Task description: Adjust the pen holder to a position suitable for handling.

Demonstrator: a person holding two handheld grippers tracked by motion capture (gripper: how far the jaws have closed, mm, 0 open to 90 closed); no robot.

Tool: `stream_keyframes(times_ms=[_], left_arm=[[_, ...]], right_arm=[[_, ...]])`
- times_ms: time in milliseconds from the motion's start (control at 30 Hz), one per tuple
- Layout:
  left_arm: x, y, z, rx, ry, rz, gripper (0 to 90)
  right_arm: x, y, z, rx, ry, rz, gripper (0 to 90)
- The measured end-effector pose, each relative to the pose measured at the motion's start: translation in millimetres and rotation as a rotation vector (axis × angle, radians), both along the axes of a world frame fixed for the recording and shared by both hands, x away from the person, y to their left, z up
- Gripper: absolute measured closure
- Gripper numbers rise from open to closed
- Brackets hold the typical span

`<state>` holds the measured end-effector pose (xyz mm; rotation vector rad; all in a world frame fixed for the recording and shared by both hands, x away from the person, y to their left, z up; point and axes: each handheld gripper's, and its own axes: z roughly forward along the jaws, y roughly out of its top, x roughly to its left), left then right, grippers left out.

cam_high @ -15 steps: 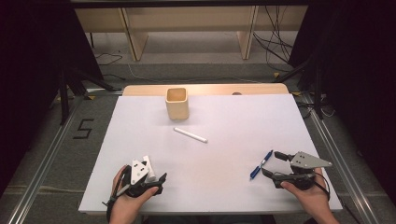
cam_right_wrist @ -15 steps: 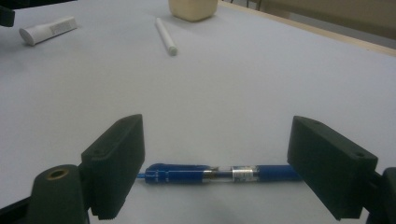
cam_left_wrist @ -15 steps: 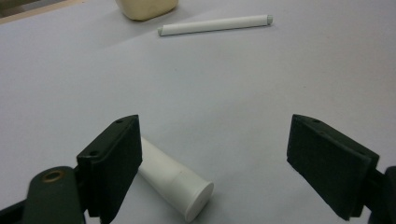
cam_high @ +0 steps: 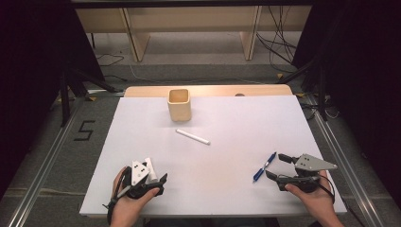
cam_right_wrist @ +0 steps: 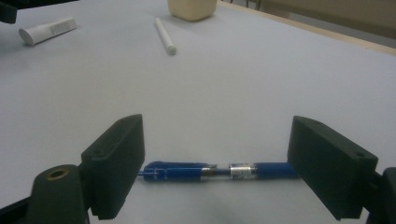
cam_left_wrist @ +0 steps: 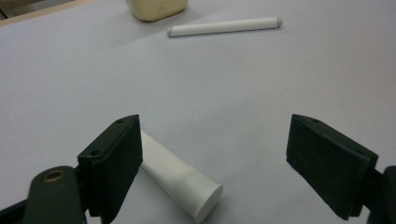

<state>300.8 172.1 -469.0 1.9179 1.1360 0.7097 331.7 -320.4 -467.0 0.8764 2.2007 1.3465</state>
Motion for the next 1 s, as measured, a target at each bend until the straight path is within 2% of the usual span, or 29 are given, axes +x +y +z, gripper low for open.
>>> stream_keyframes(times_ms=[1000], left_arm=[[0.5,0.2,-0.6,-0.008,-0.001,0.005,17.3]], right_arm=[[-0.5,0.7,0.1,-0.003,-0.002,0.004,20.0]])
